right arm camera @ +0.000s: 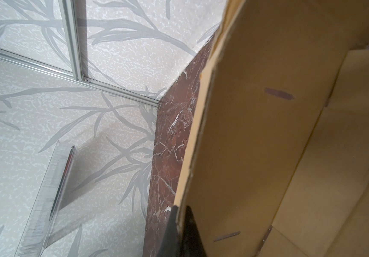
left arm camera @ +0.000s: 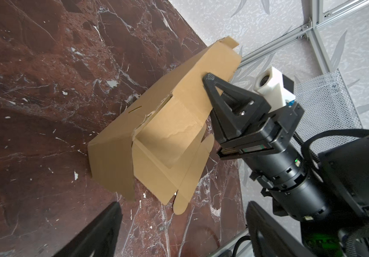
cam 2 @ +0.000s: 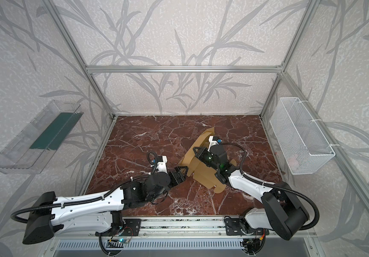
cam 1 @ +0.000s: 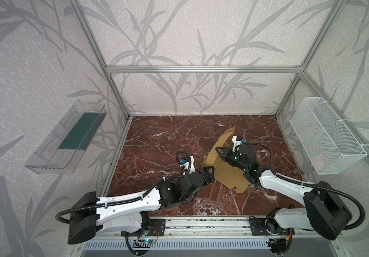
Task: Assemble paper box
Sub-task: First fold the bottom flaps of a flat cardboard box at the center of the table.
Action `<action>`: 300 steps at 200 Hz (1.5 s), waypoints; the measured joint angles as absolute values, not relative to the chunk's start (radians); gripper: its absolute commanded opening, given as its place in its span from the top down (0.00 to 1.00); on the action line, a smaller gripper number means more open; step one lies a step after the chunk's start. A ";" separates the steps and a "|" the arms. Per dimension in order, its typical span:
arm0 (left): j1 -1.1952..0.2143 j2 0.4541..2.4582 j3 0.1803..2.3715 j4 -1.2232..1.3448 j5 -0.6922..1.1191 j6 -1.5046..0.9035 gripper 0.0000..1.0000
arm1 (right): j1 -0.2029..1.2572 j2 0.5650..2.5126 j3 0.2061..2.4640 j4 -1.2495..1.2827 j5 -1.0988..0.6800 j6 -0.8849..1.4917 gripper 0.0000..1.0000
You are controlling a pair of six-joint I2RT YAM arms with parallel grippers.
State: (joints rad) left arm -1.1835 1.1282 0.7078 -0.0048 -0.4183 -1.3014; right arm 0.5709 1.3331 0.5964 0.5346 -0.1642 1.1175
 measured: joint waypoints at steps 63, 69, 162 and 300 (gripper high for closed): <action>-1.184 1.136 0.793 0.076 -0.456 -1.303 0.18 | 0.592 1.318 0.594 0.525 -0.139 1.105 1.00; -1.184 1.142 0.802 0.080 -0.457 -1.303 0.18 | 0.593 1.317 0.594 0.525 -0.137 1.105 1.00; -1.124 1.216 0.780 0.137 -0.440 -1.335 0.25 | 0.614 1.267 0.581 0.495 -0.110 1.106 1.00; -1.106 1.332 0.743 0.284 -0.367 -1.408 0.34 | 0.633 1.245 0.556 0.504 -0.086 1.113 1.00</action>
State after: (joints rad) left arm -1.1057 1.3315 0.7429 0.2844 -0.3672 -1.4078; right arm 0.6334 1.2449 0.5560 0.5037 -0.0864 1.1133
